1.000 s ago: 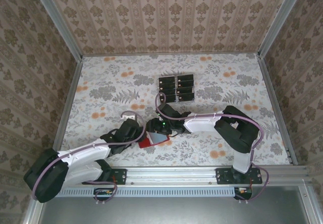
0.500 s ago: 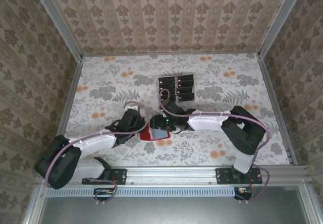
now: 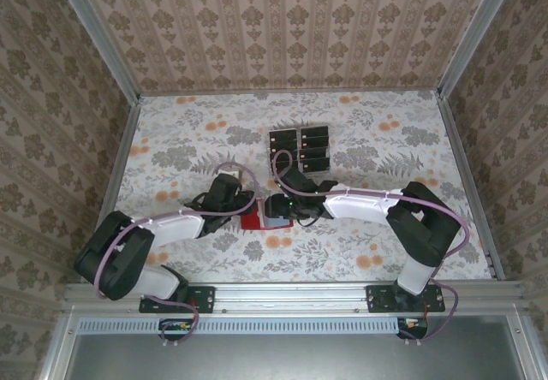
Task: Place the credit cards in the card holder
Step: Move the card holder to the center of the table, then flip over the card slot in the card holder.
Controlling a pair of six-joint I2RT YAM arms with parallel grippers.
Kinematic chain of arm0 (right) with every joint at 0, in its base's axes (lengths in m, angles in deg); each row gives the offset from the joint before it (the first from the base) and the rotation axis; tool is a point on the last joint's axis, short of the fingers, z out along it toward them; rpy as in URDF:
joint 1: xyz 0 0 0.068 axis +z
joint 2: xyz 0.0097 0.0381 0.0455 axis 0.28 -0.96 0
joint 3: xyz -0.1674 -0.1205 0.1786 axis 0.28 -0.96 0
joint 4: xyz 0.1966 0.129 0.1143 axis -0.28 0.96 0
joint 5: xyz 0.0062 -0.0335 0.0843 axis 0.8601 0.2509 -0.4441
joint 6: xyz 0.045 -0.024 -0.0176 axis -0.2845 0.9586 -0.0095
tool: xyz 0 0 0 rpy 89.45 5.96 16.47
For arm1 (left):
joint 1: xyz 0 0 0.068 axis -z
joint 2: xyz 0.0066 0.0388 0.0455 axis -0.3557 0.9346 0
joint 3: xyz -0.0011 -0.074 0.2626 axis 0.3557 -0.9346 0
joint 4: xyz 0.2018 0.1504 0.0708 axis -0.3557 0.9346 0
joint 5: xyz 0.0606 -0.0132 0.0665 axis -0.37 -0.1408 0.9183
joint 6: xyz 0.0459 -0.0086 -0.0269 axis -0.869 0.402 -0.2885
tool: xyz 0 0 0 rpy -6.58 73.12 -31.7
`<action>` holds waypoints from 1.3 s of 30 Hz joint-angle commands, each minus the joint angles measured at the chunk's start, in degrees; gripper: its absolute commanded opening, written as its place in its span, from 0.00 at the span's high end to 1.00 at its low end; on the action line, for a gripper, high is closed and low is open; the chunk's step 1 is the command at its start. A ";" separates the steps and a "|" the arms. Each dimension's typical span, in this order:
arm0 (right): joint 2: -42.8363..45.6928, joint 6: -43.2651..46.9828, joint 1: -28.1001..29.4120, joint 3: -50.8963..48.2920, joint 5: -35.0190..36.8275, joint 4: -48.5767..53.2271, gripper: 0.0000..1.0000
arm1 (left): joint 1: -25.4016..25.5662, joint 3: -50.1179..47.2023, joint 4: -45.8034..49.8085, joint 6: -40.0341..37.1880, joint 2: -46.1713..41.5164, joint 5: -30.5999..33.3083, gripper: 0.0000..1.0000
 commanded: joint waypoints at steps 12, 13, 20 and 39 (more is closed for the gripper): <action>-3.00 5.93 -0.72 7.65 2.08 6.14 0.39 | 0.73 -0.61 19.01 -0.92 -14.10 0.96 0.39; -3.30 6.03 -0.77 7.93 2.08 6.28 0.39 | 1.17 -1.30 19.23 -0.56 -14.66 1.12 0.40; -5.33 6.80 -1.30 9.20 1.36 6.71 0.39 | 3.14 -4.41 17.87 1.51 -14.59 2.37 0.46; -11.02 4.71 -0.53 9.30 -4.39 2.88 0.39 | 3.70 -4.61 11.61 0.73 -5.93 3.37 0.57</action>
